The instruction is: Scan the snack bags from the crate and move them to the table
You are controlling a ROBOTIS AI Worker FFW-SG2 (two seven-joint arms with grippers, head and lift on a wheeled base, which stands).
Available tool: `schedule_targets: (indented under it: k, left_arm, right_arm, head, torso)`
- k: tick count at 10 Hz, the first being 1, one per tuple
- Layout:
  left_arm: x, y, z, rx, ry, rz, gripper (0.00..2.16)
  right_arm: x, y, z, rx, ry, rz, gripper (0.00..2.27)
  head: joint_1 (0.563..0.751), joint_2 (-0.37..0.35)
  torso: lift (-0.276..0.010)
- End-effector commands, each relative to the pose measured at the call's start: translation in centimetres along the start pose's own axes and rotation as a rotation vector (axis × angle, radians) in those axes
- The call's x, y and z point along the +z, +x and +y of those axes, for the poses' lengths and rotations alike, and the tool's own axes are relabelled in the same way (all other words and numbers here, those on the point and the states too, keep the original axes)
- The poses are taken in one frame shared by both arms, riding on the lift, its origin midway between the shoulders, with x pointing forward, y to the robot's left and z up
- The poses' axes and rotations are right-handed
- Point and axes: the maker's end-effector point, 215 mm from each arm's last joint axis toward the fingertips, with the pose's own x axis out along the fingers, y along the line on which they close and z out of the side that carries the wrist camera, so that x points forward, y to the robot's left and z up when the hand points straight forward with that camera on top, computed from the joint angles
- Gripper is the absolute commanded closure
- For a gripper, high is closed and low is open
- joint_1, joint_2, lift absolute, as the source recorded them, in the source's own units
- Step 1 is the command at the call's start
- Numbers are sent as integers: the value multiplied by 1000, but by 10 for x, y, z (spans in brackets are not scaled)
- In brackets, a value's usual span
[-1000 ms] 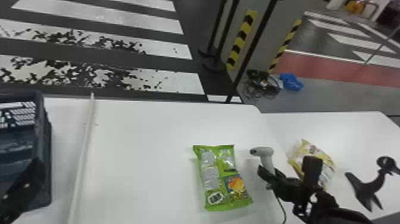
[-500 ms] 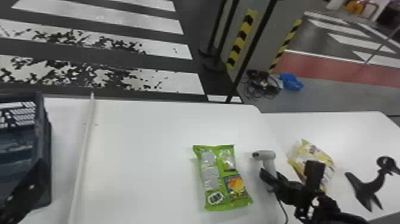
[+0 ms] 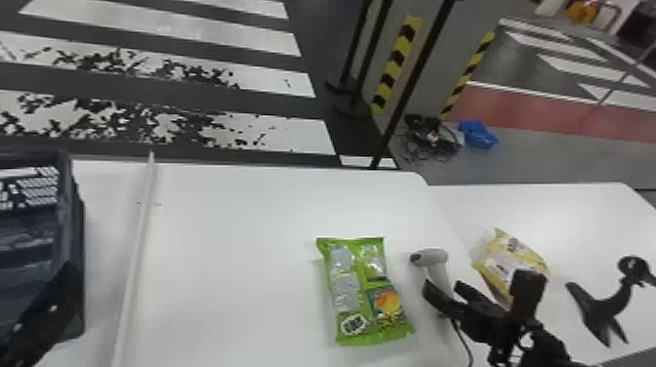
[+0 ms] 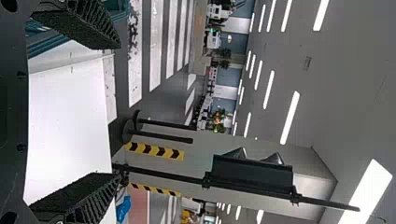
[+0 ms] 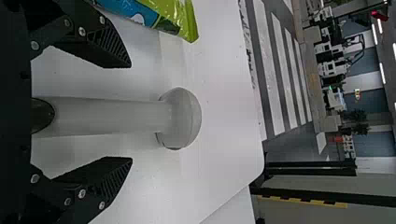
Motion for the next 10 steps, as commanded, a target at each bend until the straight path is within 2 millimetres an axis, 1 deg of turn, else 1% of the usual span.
schedule_targets:
  k: [1, 2, 3, 4, 6, 7, 8, 9, 10]
  left_arm:
    - [1, 1, 0, -2, 1, -2, 9]
    - [1, 1, 0, -5, -1, -2, 9]
    - [1, 2, -2, -10, -3, -4, 9]
    - [1, 2, -4, -17, -2, -2, 9]
    - [1, 3, -3, -16, -2, -5, 9]
    - [1, 4, -2, -16, -1, -9, 9]
    - [-3, 4, 0, -13, -4, -4, 9]
    - [-8, 4, 2, -12, -6, 4, 9]
    - [-13, 5, 5, -8, -9, 11, 9]
  right_arm:
    - [9, -23, 20, 33, 19, -37, 194]
    - [14, -33, 35, 71, 36, -37, 194]
    - [11, -42, 55, 150, 71, 0, 194]
    - [2, -48, 68, 198, 109, 69, 194]
    - [-10, -54, 89, 261, 176, 172, 194]
    - [-9, -54, 102, 321, 216, 216, 198]
    - [-3, -53, 110, 359, 216, 229, 198]
    - [6, -49, 112, 384, 206, 222, 198]
    - [11, -40, 109, 401, 207, 229, 198]
  head:
    - [695, -350]
    - [695, -350]
    - [695, -350]
    - [695, -350]
    - [695, -350]
    - [695, -345]
    - [695, -335]
    - [695, -313]
    - [695, -301]
  torso:
    - [-95]
    - [-95]
    - [-95]
    - [-95]
    - [-95]
    - [-95]
    - [-95]
    - [-95]
    - [-95]
